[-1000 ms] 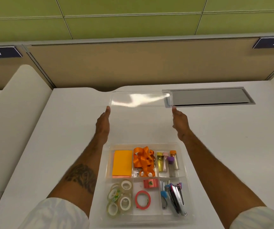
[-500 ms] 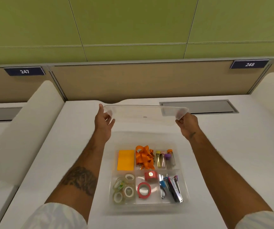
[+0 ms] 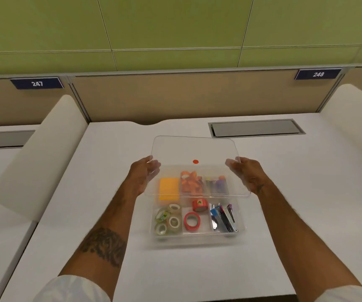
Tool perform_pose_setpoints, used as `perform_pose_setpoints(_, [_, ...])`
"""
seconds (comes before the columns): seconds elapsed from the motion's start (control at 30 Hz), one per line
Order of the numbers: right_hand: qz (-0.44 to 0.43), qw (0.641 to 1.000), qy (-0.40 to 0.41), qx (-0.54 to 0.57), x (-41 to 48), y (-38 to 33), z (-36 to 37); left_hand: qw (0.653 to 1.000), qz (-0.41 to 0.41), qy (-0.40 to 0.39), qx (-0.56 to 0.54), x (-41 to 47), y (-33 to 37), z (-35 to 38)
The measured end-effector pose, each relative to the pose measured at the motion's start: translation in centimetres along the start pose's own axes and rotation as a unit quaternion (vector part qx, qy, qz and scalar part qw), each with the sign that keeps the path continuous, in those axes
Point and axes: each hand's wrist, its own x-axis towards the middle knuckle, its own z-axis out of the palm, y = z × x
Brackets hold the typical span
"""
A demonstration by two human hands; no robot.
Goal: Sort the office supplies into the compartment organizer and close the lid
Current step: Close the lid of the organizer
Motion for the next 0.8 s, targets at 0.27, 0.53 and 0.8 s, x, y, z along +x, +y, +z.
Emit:
perform_pose_setpoints(0.27, [-0.07,0.978,0.069,-0.183,-2.3,5.7,-0.7,0.975,0.078,0.08,0.191,-1.6,-6.4,-2.0])
perform_pose_setpoints(0.53, [-0.073,0.973,0.06,-0.212,-2.9,10.1,-2.5,0.961,0.088,0.13,0.225,-2.6,-11.2,-4.2])
perform_pose_setpoints(0.8, [-0.078,0.978,0.049,-0.189,-2.5,10.8,-3.1,0.959,0.081,0.133,0.237,-2.1,-12.7,-4.5])
